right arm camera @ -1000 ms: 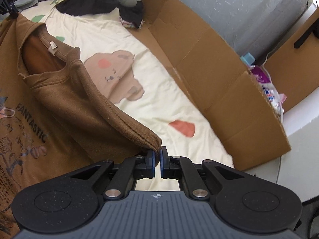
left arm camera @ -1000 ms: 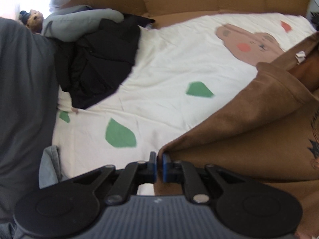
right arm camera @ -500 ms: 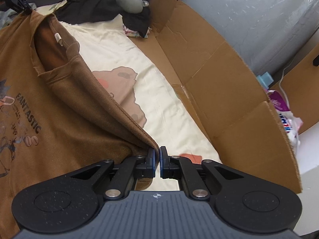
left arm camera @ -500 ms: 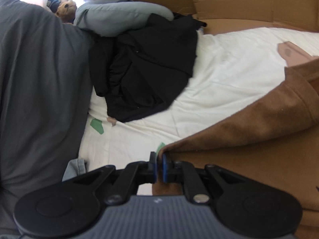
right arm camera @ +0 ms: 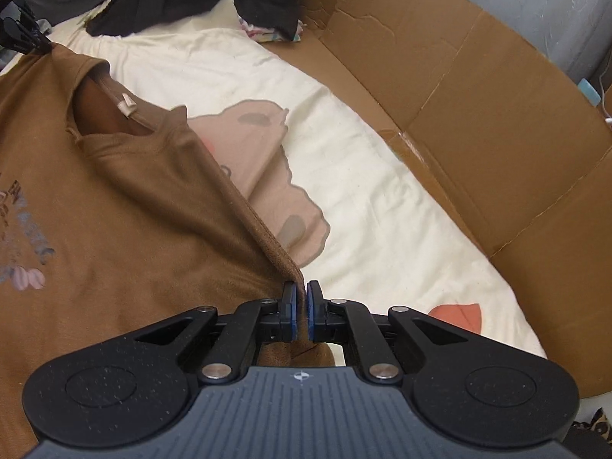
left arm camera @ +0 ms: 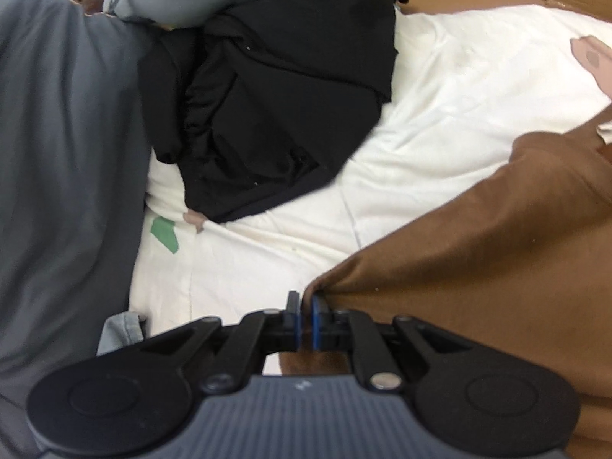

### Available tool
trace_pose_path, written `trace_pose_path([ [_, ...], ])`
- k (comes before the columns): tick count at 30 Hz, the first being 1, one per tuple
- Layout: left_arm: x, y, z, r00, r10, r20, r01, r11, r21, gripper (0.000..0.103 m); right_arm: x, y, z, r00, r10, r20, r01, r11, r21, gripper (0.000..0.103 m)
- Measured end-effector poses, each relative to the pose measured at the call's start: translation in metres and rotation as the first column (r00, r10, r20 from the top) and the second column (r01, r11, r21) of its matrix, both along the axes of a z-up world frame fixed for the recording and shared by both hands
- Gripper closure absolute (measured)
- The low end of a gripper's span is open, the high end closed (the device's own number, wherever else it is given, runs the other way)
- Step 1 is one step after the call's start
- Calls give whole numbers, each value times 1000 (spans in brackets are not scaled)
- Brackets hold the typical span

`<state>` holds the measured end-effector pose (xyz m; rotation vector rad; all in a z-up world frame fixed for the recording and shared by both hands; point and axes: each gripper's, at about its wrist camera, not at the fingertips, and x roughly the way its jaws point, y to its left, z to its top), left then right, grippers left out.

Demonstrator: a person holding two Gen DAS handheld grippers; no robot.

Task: Fold clothes

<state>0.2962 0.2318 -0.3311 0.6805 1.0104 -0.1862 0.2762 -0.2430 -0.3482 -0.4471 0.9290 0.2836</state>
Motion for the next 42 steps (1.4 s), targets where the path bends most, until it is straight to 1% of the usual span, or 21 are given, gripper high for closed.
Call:
trace_pose_path([
  [1,0,0,-1,1000,-1,0,1,1000,0,97,-1,0,-1,1000,-1,3,1,1000,-5,84],
  [2,0,0,-2,1000,-3,0,3,1000,1,97,-2,-1,-2,1000,-2,6,3,1000,-9,70],
  [3,0,0,-2,1000,-4,-1,4,1000,1,97,-3,-3,-3,1000,-2,6,2,1000,-12,64],
  [6,0,0,-3,1000,-9,-1,9,1000,3,97,-6,-10,-3,1000,-5,-6,5,1000,-8,64],
  [8,0,-1,-4,1000,-12,-2,12,1000,4,97,-6,-18,-1,1000,-24,-13,25,1000,12,64],
  [10,0,-1,-4,1000,-15,-2,15,1000,6,97,-5,-28,4,999,-46,-15,47,996,75,64],
  [13,0,-1,-5,1000,-19,-3,19,1000,7,97,-3,-43,13,996,-81,-23,84,975,203,64],
  [16,0,-2,-6,1000,-23,-3,23,1000,9,97,1,-54,18,992,-120,-26,123,955,271,64],
  [22,-1,-2,-8,999,-32,-3,32,999,16,97,10,-61,7,988,-142,-57,153,948,279,65],
  [28,-1,-3,-10,999,-33,-4,33,999,19,96,13,-58,-7,988,-130,-89,149,955,257,67],
  [30,-1,-3,-11,999,-36,-4,36,999,21,96,15,-58,-11,987,-128,-97,149,955,258,73],
  [33,0,-3,-11,999,-38,-4,38,999,21,96,19,-56,-16,986,-124,-110,148,957,250,73],
  [39,0,-2,-11,999,-44,-6,44,999,19,96,30,-54,-29,979,-114,-168,153,959,240,74],
  [40,0,-2,-11,999,-46,-5,46,999,19,96,32,-54,-29,978,-108,-177,149,959,239,79],
  [42,0,-2,-9,999,-52,3,52,998,19,97,33,-50,-28,978,-100,-181,138,967,214,98],
])
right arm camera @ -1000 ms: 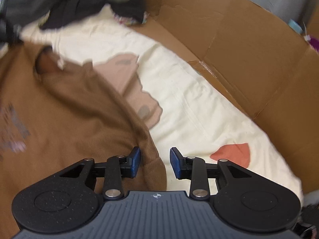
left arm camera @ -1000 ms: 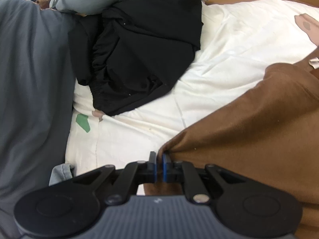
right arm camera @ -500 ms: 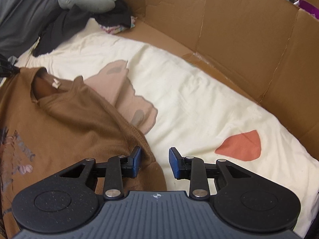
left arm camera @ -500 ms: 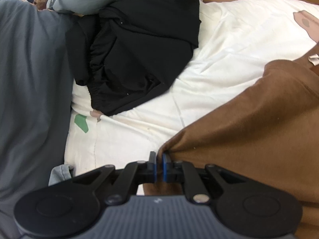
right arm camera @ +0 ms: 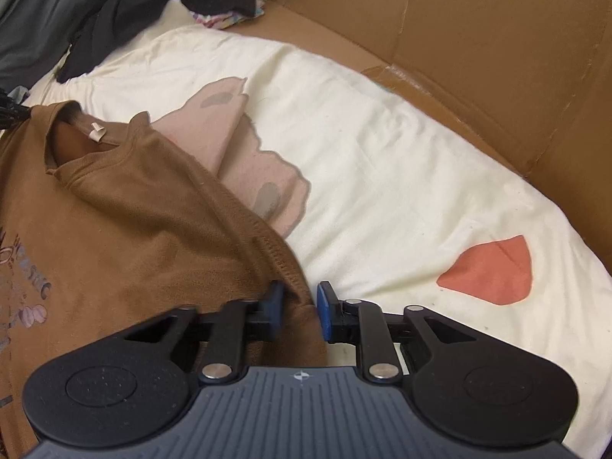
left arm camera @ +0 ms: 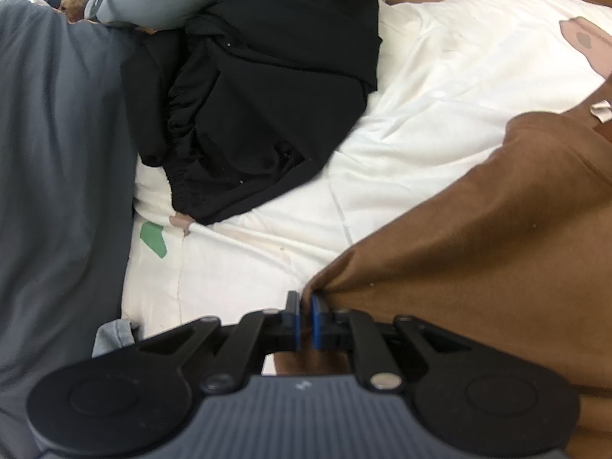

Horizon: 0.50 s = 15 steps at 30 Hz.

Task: Fold clothes

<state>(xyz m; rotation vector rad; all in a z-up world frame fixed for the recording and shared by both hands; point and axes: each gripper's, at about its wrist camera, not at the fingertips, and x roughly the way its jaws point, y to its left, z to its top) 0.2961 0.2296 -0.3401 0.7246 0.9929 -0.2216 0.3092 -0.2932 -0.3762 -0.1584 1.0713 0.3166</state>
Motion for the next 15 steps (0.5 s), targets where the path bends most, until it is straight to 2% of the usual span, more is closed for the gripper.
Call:
trace_pose_path([
  [5,4,-2,11,1000,-2,6,2,1000,-21,97,-6,10,14,998,38,44,-33,993,-117,100],
  [15,19,-21,25,998,-38,50,41,998,-48,97,-6,3,53,989,24,147,16,964,-266,100],
])
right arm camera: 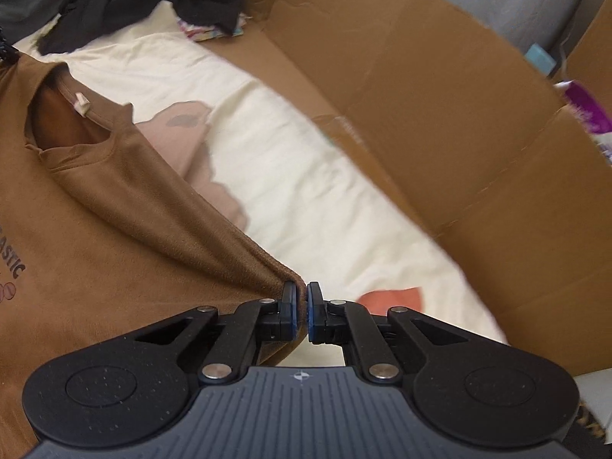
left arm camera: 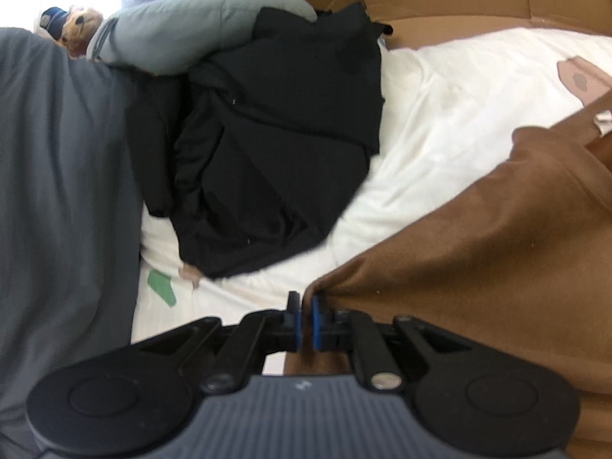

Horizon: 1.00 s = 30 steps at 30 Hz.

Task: Fold clothes

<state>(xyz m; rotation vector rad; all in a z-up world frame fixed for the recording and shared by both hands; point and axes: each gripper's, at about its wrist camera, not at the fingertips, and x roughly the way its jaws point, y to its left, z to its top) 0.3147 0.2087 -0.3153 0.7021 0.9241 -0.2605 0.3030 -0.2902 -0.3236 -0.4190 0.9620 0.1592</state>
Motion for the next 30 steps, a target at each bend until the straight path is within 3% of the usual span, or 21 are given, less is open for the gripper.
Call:
trace_pose_path([
  [12,47,-38,6,997,-57,50,55,998,28,97,48,-9,6,996,-77,41,81,990,-119,100],
  [19,55,-53,10,995,-84,52,82,996,26,97,73,-19,4,993,-104,50,112,977,-180,100],
  [25,61,-57,12,998,-27,60,29,999,-33,97,89,-18,1,992,-111,67,123,966,-229,100],
  [30,70,-67,4,997,-34,68,35,999,-20,97,103,-22,-12,991,-129,46,137,957,-255,100],
])
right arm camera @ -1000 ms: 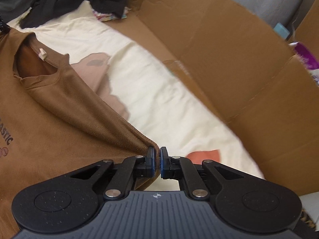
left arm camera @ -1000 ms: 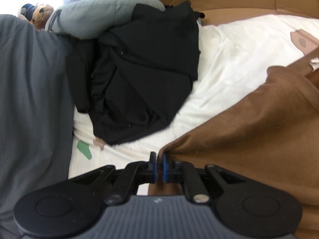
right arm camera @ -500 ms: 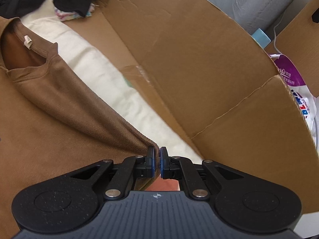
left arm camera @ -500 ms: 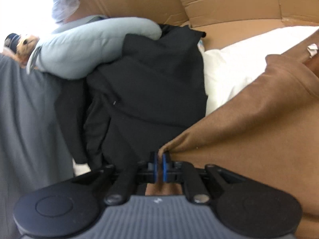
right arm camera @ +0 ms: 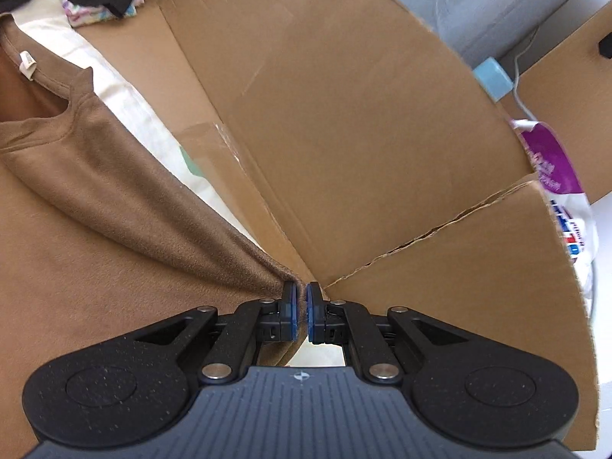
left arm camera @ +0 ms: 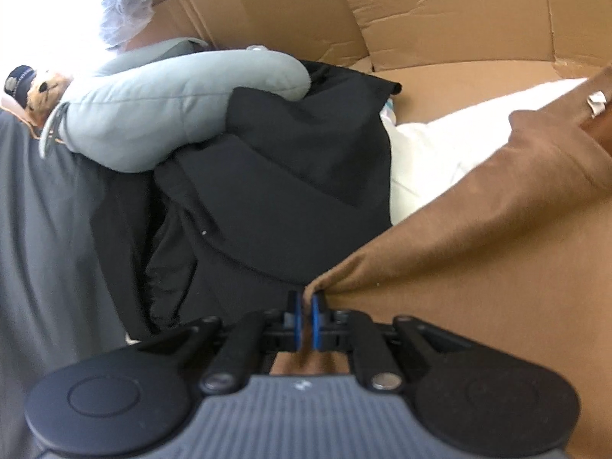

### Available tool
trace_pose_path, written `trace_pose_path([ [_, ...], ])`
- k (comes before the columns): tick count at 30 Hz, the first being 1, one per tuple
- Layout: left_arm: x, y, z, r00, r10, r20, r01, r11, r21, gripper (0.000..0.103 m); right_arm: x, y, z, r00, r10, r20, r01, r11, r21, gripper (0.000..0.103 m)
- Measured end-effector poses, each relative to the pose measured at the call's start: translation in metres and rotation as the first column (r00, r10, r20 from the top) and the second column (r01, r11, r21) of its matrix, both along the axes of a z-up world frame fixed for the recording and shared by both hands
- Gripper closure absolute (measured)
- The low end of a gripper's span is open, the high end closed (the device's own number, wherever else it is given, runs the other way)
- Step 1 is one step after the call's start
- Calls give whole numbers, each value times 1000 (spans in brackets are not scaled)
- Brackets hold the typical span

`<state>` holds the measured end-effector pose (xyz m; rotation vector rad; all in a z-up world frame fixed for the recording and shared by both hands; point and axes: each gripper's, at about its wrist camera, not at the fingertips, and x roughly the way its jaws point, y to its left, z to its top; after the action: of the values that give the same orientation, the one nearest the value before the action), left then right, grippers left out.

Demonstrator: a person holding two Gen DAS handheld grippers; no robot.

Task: Fold clothes

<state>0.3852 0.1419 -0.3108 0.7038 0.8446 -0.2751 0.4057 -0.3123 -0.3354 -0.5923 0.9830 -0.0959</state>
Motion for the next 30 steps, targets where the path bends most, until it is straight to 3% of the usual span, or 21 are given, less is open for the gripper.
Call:
trace_pose_path([
  [7,20,-15,-14,1000,6,-29,-6,1000,29,94,23,-9,-29,997,-49,-56,51,998,39,99],
  [11,19,-13,-7,999,19,-50,-18,1000,7,86,24,-11,-38,995,-53,-80,59,996,72,85],
  [15,6,-3,9,998,27,-54,-28,999,-21,80,10,-12,-23,999,-38,-39,41,995,94,65],
  [24,-45,26,48,994,42,-102,-52,994,-101,80,-40,-14,16,1000,-31,0,30,984,174,63],
  [30,-84,34,61,980,63,-191,-93,984,-152,80,-85,-21,38,998,-60,15,54,967,250,64],
])
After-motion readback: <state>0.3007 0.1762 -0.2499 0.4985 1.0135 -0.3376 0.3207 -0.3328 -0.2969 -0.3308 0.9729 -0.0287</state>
